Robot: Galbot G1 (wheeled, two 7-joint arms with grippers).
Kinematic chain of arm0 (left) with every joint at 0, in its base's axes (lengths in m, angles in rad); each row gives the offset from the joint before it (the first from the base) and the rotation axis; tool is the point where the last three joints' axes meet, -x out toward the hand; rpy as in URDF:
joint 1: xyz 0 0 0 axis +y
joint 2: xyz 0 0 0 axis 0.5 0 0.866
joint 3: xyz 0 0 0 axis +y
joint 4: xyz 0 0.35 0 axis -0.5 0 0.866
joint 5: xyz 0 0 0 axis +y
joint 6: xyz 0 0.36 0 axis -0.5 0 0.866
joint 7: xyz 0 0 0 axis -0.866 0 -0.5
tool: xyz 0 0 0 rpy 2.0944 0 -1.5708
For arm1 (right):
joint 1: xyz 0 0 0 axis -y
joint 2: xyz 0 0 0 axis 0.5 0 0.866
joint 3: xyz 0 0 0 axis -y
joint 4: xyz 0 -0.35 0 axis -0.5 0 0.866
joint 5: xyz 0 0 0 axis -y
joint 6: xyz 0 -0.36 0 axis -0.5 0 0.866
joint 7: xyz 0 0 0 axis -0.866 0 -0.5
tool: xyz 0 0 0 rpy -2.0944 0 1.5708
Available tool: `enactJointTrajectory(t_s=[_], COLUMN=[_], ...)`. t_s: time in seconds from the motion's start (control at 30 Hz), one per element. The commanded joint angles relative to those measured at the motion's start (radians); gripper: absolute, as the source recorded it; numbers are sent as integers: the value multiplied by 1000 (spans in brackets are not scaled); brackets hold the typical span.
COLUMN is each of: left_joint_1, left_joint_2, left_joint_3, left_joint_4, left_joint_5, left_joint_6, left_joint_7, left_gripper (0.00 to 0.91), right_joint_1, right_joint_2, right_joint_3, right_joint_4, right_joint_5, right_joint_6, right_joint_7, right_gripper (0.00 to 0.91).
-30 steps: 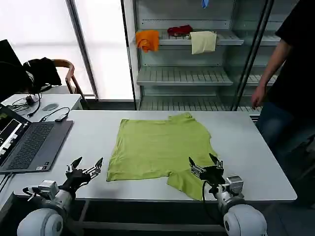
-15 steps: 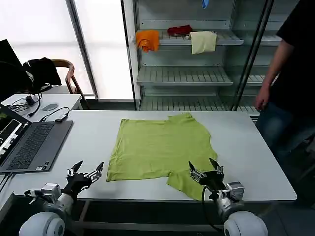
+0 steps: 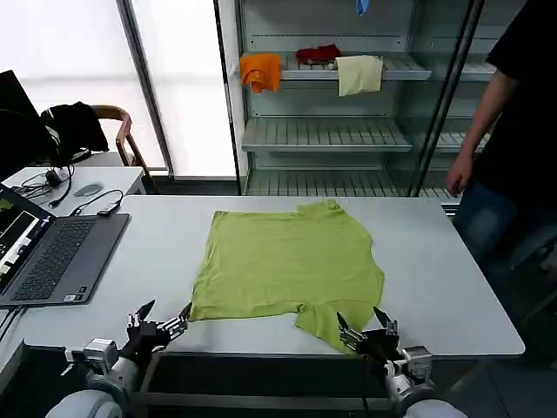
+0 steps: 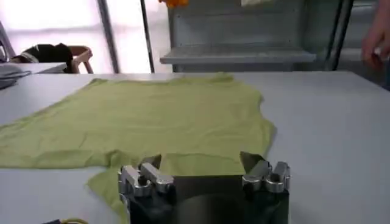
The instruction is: Fold and organize the clothes.
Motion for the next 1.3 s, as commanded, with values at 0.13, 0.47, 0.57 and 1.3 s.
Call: enactJointTrajectory(t_s=[0.13, 0.47, 0.57, 1.3], left_joint_1=[25, 21, 19, -27], left_joint_2=[-5, -17, -18, -36], left_joint_3=[21, 65, 71, 106], left_joint_4=[-5, 7, 13, 91], left_joint_5=[10, 49, 52, 91], left_joint_6=[-3, -5, -8, -29], left_joint_7=[-2, -5, -5, -19], left_gripper=[907, 907, 907, 423], right_joint_1=[-46, -58, -60, -45], right_joint_2=[-1, -1, 0, 16], right_joint_3=[-5, -5, -9, -33], right_joint_4=[13, 15, 13, -26], right_joint_5=[-3, -6, -9, -55], right_joint_6=[-1, -1, -1, 2], right_joint_7=[5, 7, 4, -14], right_gripper=[907, 907, 907, 373])
